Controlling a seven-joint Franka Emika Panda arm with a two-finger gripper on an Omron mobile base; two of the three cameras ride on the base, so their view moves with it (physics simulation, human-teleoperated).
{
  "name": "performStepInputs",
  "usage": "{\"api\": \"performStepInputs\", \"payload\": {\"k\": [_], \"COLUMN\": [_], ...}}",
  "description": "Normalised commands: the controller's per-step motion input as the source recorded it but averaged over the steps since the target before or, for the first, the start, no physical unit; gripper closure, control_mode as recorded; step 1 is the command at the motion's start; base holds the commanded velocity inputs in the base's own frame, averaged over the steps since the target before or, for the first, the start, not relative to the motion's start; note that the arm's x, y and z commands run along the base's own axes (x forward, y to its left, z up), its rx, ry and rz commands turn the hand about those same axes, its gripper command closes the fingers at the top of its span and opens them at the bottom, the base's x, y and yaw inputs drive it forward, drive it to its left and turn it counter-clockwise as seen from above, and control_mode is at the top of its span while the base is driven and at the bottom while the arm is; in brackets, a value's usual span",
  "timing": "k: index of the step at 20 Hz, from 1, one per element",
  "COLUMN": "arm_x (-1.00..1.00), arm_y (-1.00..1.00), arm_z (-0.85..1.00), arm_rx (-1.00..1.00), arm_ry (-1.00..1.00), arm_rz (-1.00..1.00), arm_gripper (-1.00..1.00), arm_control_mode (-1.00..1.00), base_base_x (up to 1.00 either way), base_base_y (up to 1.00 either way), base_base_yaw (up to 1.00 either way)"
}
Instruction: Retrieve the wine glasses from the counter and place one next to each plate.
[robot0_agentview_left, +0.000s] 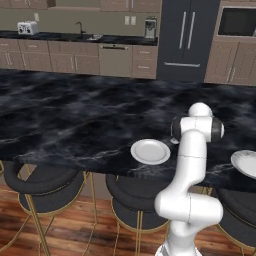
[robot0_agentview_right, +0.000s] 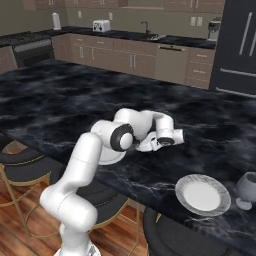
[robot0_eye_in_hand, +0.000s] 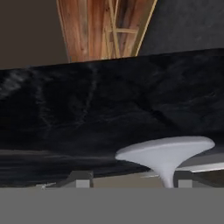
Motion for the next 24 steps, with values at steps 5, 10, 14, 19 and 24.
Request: {"api": "performStepInputs", "payload": {"k": [5, 10, 14, 19, 24], "arm_x": [-0.82, -1.00, -0.82, -0.92, -0.71], "arm_y": [0.28, 0.48, 0.24, 0.05, 0.00], "arm_z": [-0.62, -0.76, -0.64, -0.57, -0.31], "arm_rx": [0.00, 0.00, 0.00, 0.00, 0.00], "arm_ry": [0.17, 0.15, 0.15, 0.12, 0.00], "arm_rz": [0.00, 0.00, 0.00, 0.00, -0.01], "arm_gripper": [-1.00, -1.00, -1.00, -1.00, -1.00], "arm_control_mode": [-1.00, -1.00, -1.00, -1.00, -1.00], "base_base_x": [0.00, 0.00, 0.00, 0.00, 0.00], "base_base_y": [0.00, 0.00, 0.00, 0.00, 0.00], "base_base_yaw": [0.00, 0.00, 0.00, 0.00, 0.00]}}
